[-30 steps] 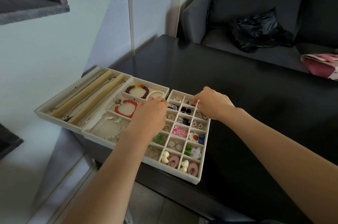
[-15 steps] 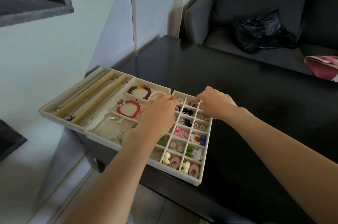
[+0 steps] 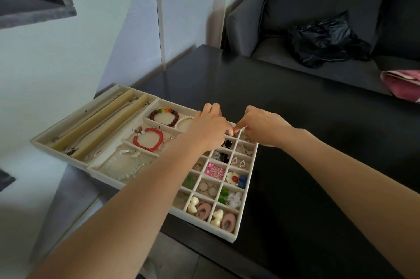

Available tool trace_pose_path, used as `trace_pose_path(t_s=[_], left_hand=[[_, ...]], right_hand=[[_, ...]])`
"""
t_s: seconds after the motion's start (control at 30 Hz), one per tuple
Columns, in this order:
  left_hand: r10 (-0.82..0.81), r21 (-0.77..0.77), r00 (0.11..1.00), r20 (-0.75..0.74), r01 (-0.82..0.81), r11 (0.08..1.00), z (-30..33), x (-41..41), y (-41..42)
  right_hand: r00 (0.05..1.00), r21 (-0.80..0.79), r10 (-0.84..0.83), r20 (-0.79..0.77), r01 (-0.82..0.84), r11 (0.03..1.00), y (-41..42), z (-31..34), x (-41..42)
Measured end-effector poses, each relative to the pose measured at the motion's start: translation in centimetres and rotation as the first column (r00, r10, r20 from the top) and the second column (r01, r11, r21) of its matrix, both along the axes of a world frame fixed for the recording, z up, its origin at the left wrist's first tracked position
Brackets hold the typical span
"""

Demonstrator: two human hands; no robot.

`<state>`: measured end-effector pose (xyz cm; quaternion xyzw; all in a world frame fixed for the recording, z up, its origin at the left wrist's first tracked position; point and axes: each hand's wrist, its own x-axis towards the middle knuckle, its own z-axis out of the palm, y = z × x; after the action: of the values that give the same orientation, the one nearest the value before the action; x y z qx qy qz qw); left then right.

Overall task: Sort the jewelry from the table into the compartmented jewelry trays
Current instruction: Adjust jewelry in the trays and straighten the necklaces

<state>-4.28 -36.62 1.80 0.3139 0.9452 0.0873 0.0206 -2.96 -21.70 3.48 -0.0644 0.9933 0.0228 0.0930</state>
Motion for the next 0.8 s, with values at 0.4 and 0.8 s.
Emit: trace_pose_path(t_s=[0.4, 0.8], left_hand=[[-0.026, -0.023, 0.999, -0.035, 0.025, 0.999, 0.02, -0.50, 0.19], [0.057, 0.142, 0.997, -0.057, -0.048, 0.989, -0.35, -0.59, -0.30]], right_hand=[[0.999, 0.000, 0.041, -0.010, -0.041, 0.999, 0.08, 0.23, -0.11], [0.996, -0.067, 0.027, -0.091, -0.033, 0.997, -0.67, 0.19, -0.77]])
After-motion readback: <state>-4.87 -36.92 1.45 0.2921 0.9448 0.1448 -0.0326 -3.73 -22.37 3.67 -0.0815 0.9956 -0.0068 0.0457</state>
